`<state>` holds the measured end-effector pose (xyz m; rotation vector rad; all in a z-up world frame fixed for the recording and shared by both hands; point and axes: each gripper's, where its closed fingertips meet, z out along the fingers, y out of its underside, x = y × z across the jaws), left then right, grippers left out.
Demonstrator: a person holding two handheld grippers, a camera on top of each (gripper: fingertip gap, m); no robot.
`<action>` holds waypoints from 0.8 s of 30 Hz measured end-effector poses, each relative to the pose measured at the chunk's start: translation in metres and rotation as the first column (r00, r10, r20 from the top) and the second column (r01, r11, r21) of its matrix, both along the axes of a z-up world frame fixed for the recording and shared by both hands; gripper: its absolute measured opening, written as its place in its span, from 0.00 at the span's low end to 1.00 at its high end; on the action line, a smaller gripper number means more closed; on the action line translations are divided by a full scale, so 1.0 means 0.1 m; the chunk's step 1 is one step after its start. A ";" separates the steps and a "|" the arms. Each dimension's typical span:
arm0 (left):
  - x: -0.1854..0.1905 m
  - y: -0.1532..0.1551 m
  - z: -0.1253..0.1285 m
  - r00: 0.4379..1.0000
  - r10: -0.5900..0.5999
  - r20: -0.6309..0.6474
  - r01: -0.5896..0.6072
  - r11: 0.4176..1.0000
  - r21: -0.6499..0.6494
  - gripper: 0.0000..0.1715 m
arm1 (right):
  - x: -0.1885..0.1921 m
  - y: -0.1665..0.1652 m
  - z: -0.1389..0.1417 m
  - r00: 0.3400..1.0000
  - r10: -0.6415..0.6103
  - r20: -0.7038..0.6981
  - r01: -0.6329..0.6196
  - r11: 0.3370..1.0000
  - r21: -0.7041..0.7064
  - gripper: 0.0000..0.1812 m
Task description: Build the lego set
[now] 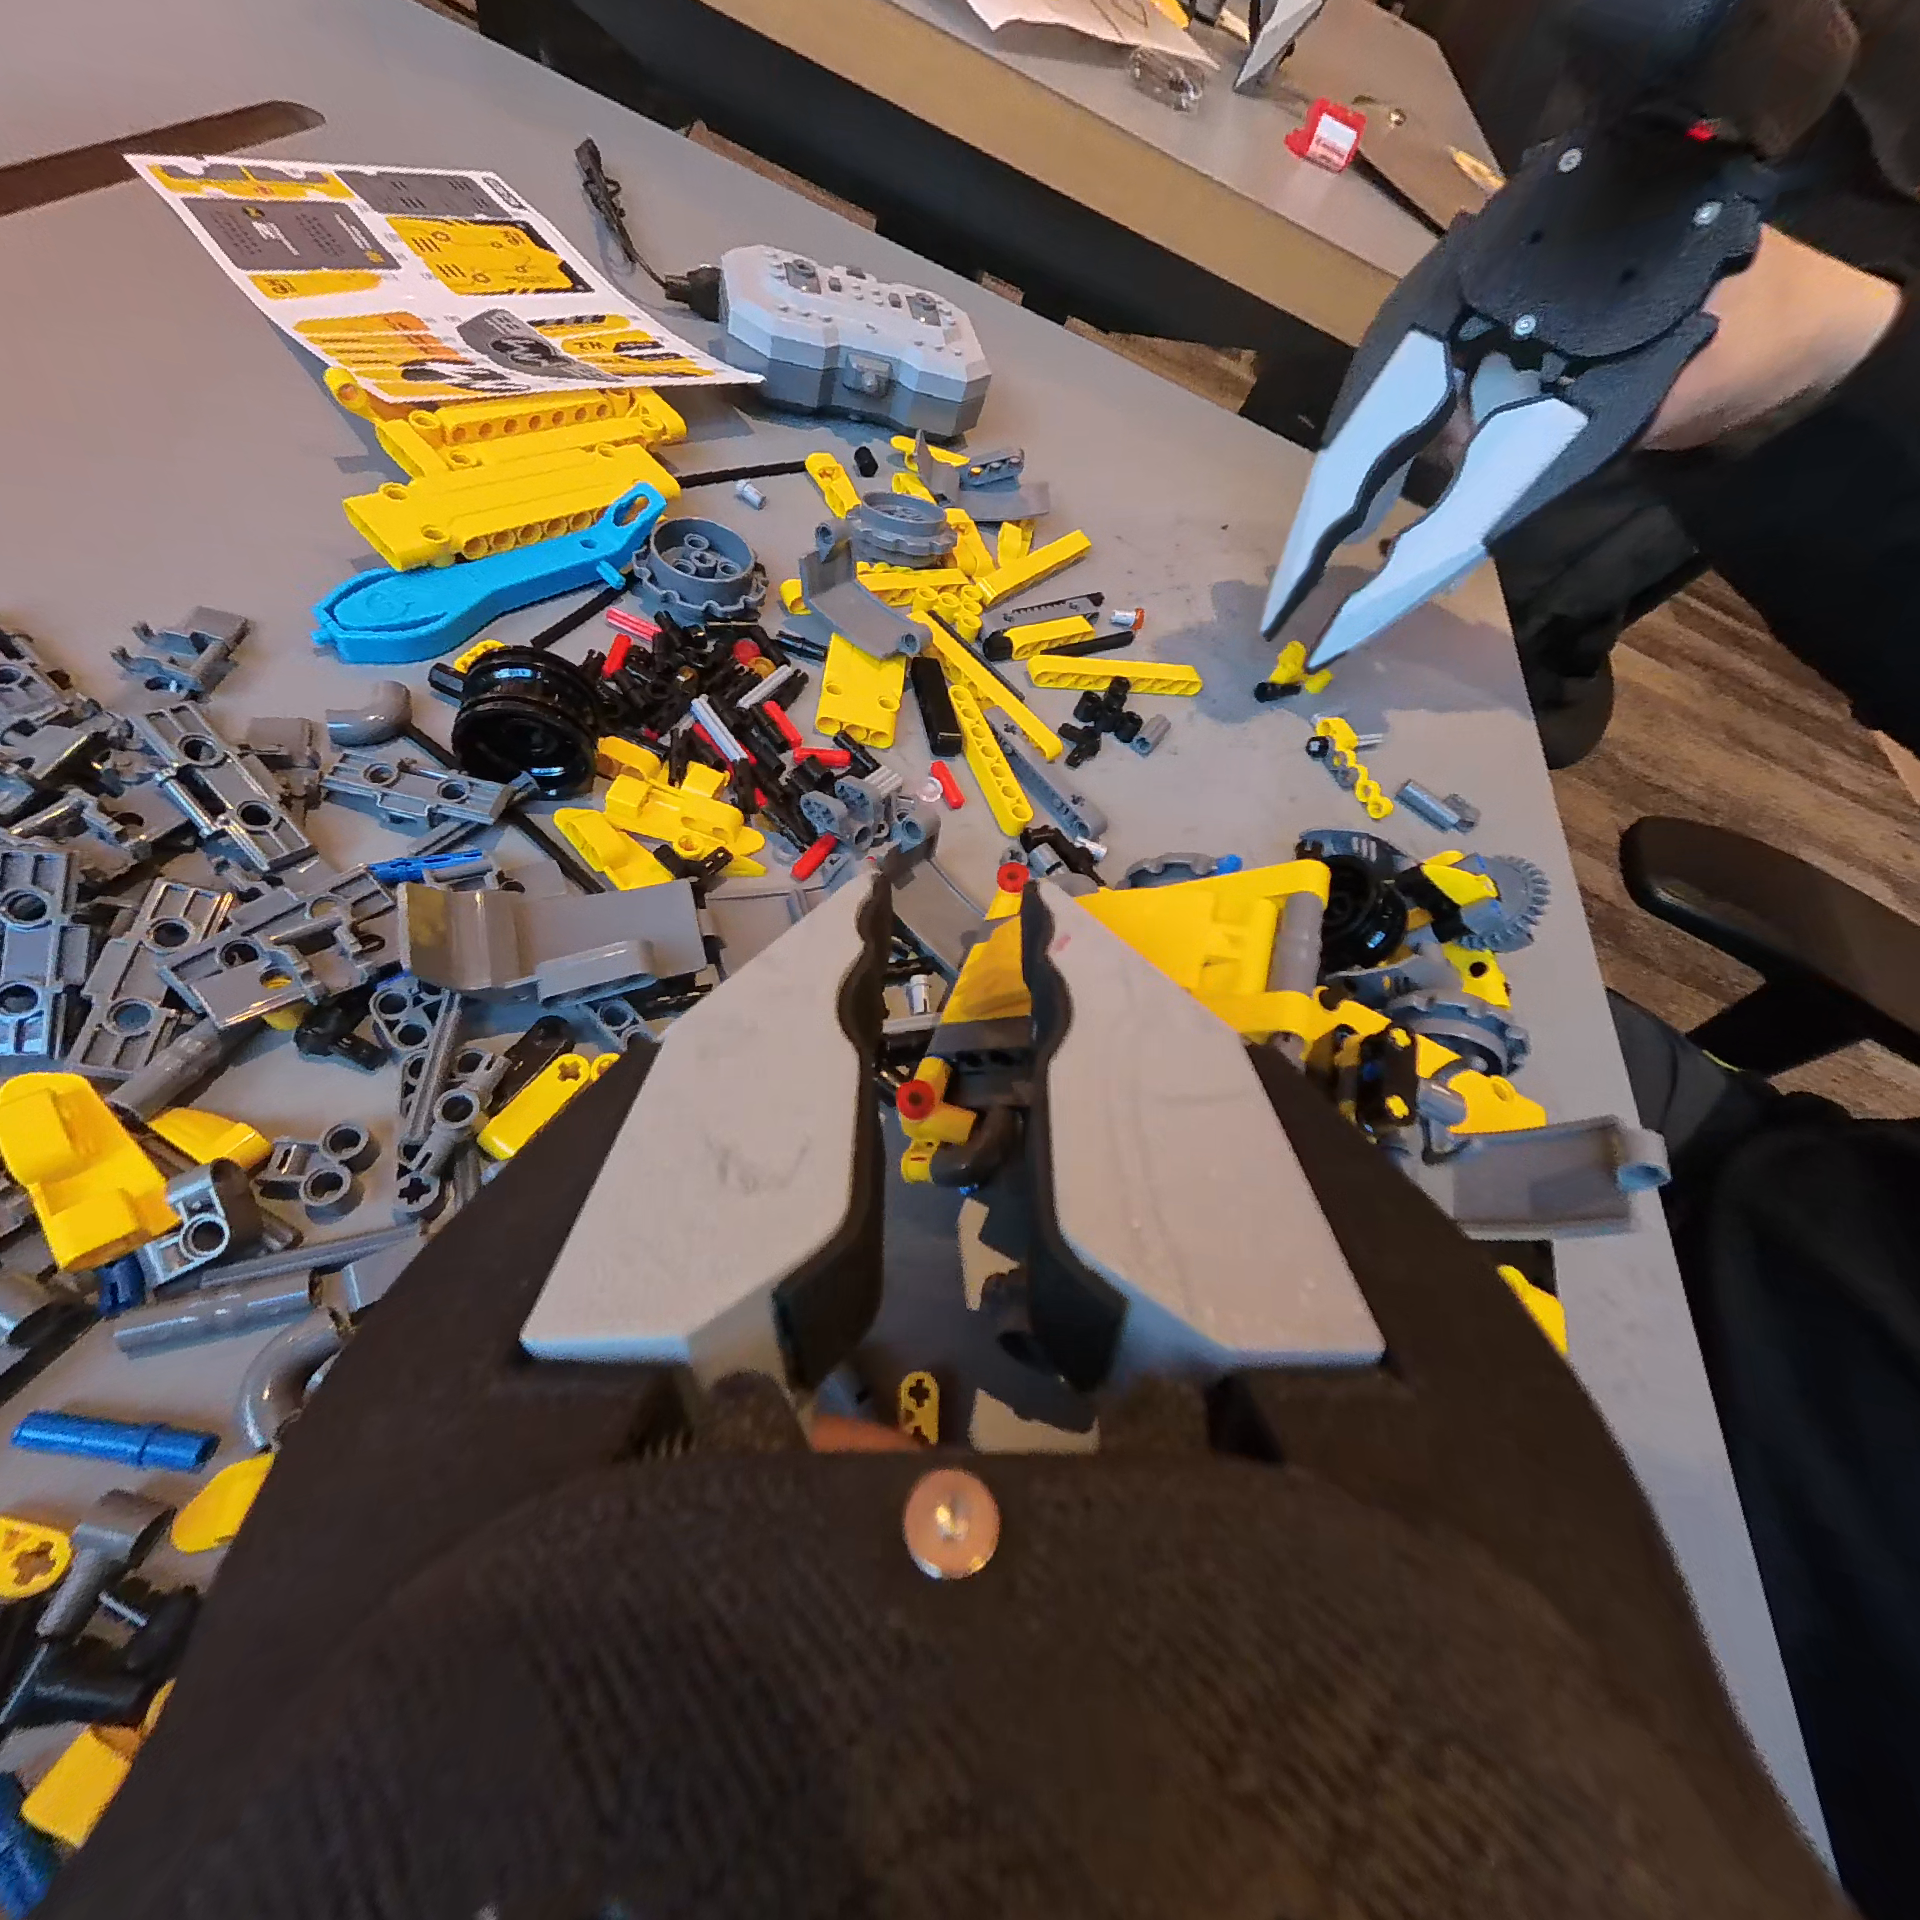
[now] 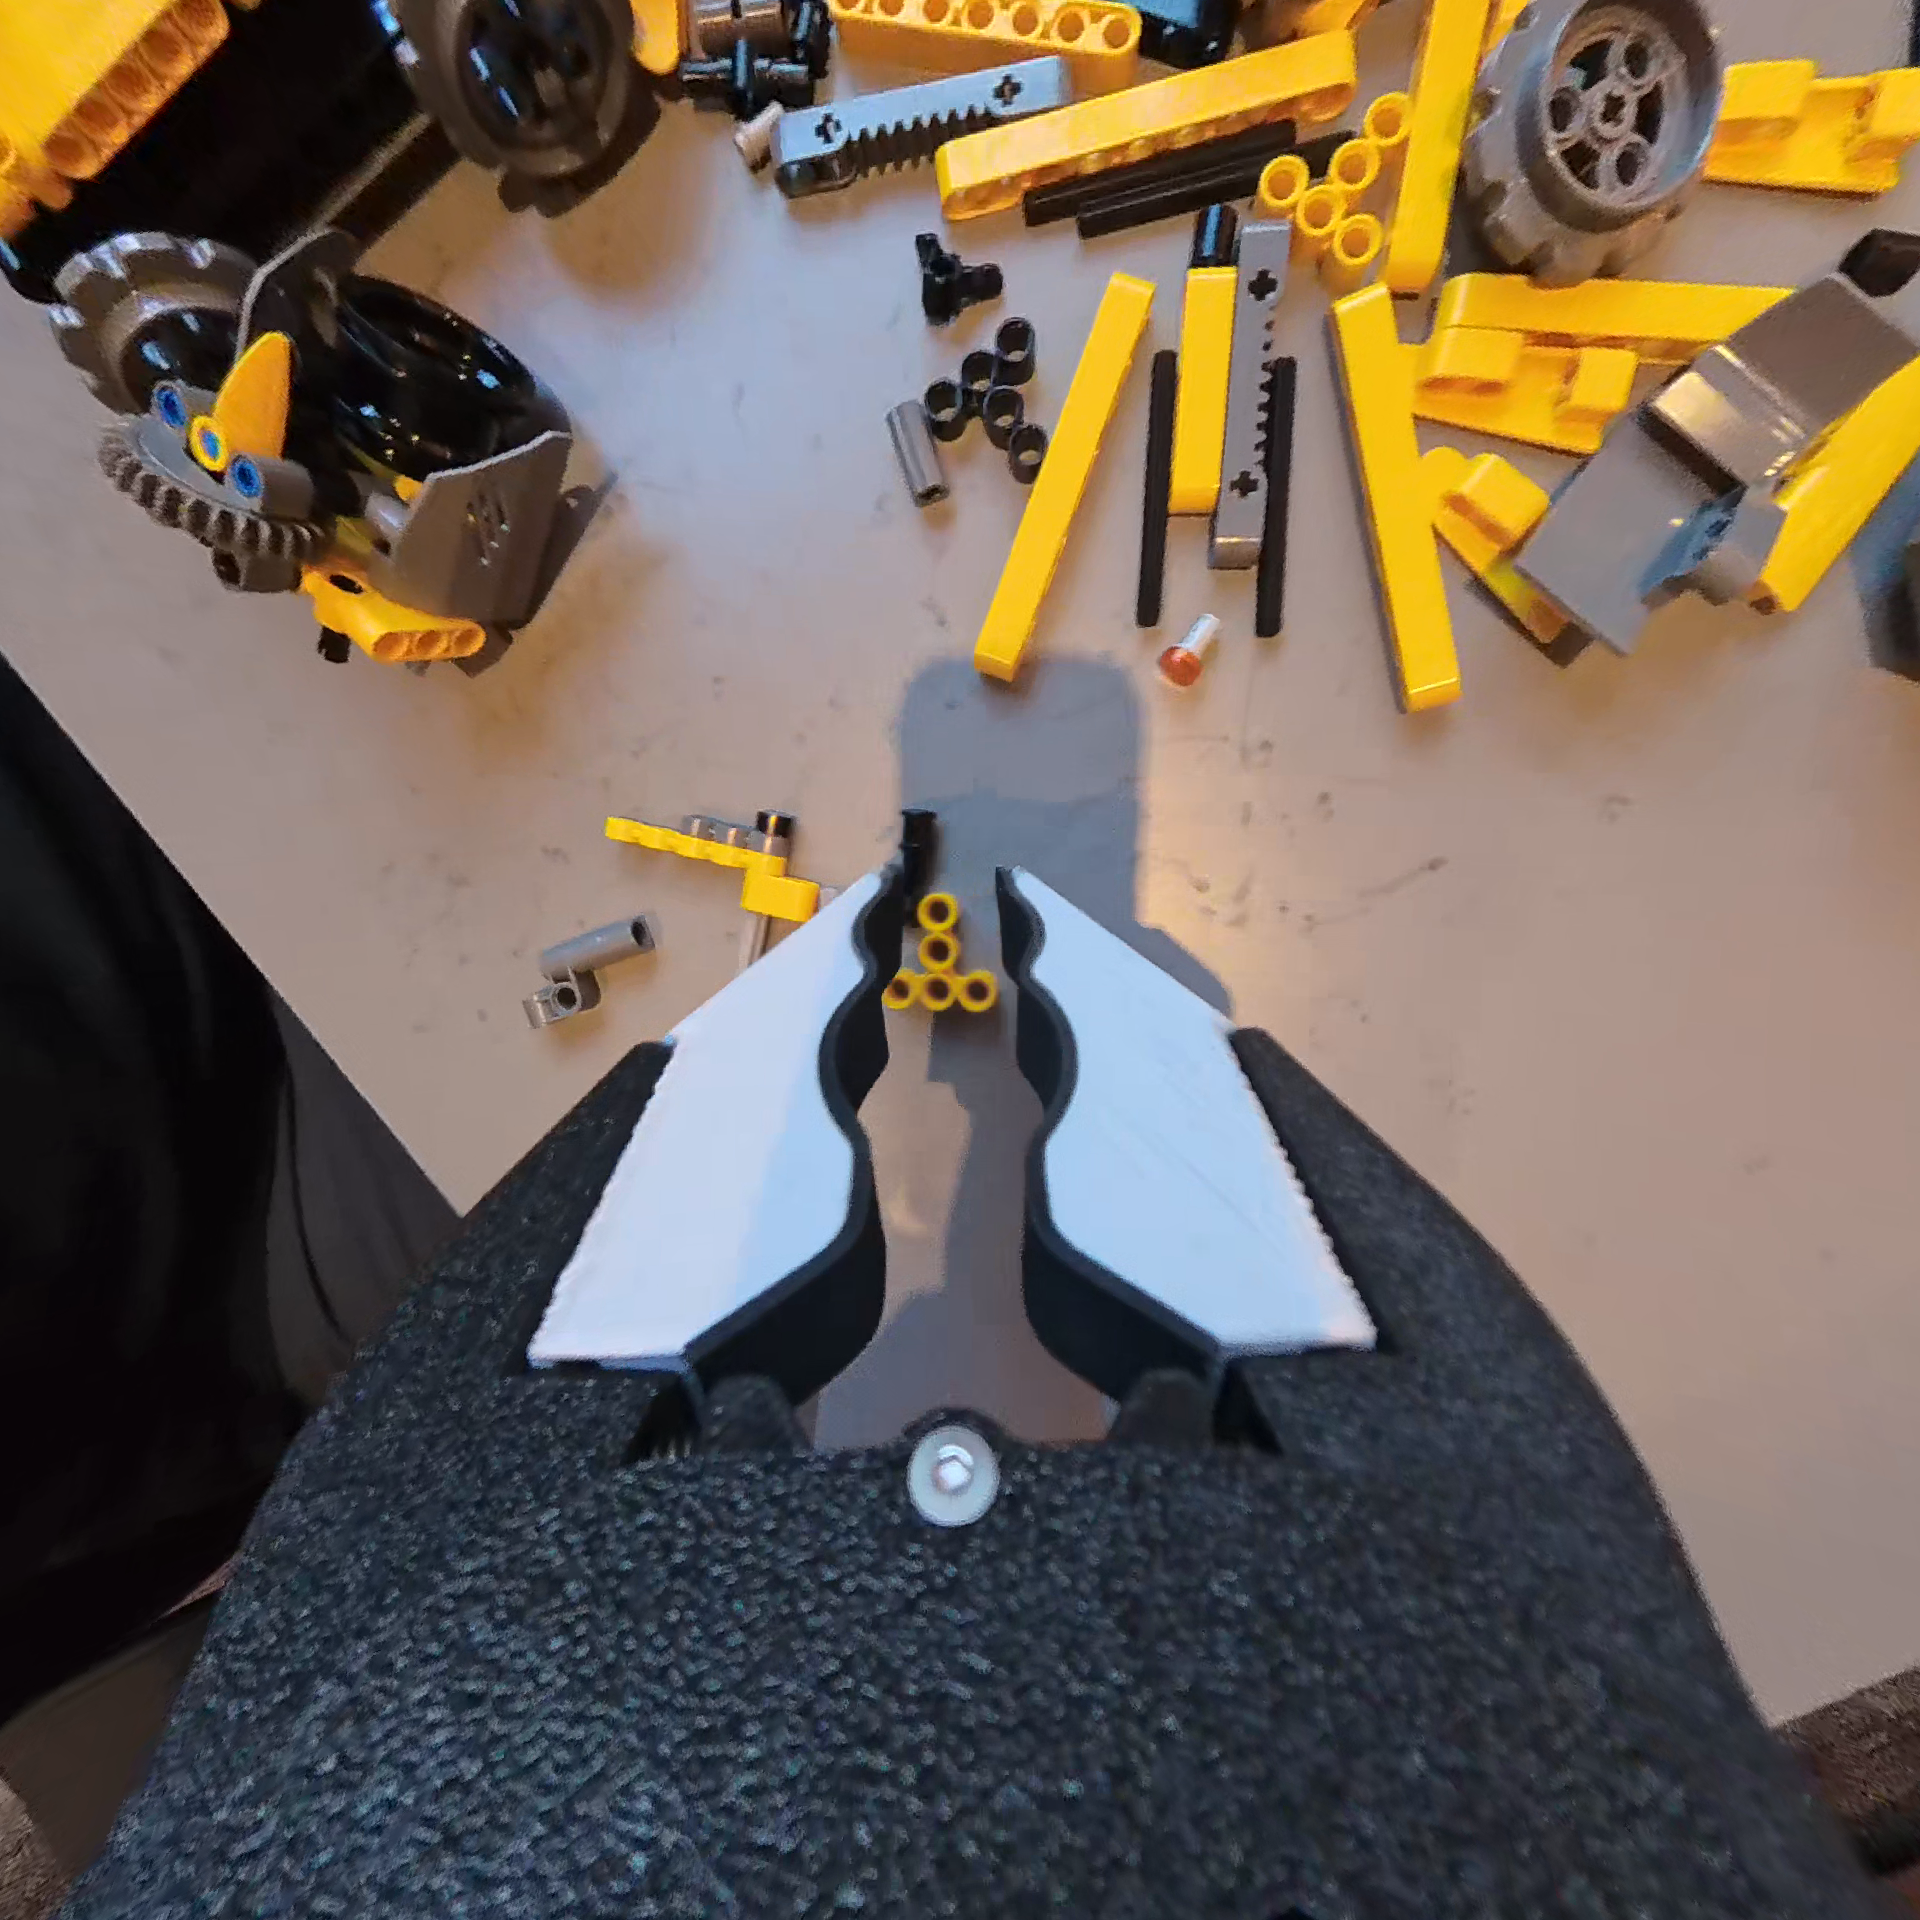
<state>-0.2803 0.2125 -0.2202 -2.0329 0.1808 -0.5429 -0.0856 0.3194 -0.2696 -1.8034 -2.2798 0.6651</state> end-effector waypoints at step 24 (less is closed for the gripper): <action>0.02 0.00 -0.01 1.000 -0.007 0.005 0.007 1.000 -0.007 0.14 | 0.20 0.08 0.00 0.994 -0.103 -0.028 0.100 0.991 -0.092 0.09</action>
